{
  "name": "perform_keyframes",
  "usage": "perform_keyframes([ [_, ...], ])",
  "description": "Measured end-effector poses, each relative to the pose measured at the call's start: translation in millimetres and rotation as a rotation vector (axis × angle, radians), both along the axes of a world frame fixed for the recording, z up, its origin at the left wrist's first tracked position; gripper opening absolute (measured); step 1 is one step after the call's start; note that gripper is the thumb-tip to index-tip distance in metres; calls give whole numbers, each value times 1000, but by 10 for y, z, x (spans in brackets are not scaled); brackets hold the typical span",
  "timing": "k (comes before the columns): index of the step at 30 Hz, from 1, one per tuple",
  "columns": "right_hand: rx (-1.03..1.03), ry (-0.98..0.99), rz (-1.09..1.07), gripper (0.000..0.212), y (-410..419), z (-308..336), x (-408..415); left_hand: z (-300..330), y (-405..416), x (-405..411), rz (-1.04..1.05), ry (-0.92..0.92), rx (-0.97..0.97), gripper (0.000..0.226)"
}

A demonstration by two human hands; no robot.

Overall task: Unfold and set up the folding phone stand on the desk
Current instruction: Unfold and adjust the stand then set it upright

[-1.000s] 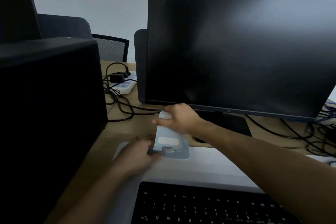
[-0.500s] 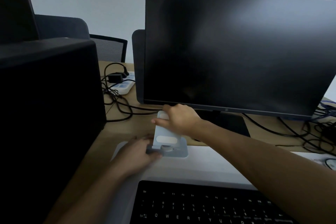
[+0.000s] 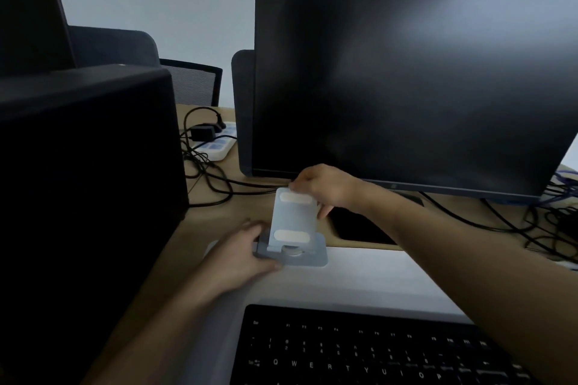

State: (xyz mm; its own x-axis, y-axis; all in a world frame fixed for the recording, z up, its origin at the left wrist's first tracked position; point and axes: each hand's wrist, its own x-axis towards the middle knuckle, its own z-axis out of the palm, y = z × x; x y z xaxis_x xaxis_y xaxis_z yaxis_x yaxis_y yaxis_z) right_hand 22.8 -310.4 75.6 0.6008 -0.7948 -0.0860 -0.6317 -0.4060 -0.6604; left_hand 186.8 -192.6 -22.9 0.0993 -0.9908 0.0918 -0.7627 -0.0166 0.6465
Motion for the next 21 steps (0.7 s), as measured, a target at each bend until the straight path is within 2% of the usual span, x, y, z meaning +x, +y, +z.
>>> perform_keyframes([
  [2, 76, 15, 64, 26, 38, 54, 17, 3, 35, 28, 46, 10, -9, 73],
  [5, 168, -138, 51, 21, 88, 193, 25, 69, 120, 136, 122, 135, -17, 87],
  [6, 171, -195, 36, 23, 104, 244, 29, 104, 154, 174, 127, 194, -19, 85],
  [8, 160, -276, 15, 24, 152, 301, 56, 179, 216, 184, 106, 307, -37, 65],
  [10, 192, -339, -22, 17, 229, 276, 118, 227, 262, 75, 52, 342, -75, 50],
  [12, 275, -401, -79, 10, 309, 185, 204, 195, 268, -88, 38, 273, -141, 54],
  [15, 346, -427, -134, 10, 393, 7, 270, 52, 224, -208, 136, 298, -119, 82],
  [18, 406, -468, -167, 22, 402, -126, 216, -55, 216, -226, 206, 300, -105, 71],
  [21, 456, -504, -152, 15, 401, -186, 152, -72, 233, -245, 229, 109, -50, 79],
])
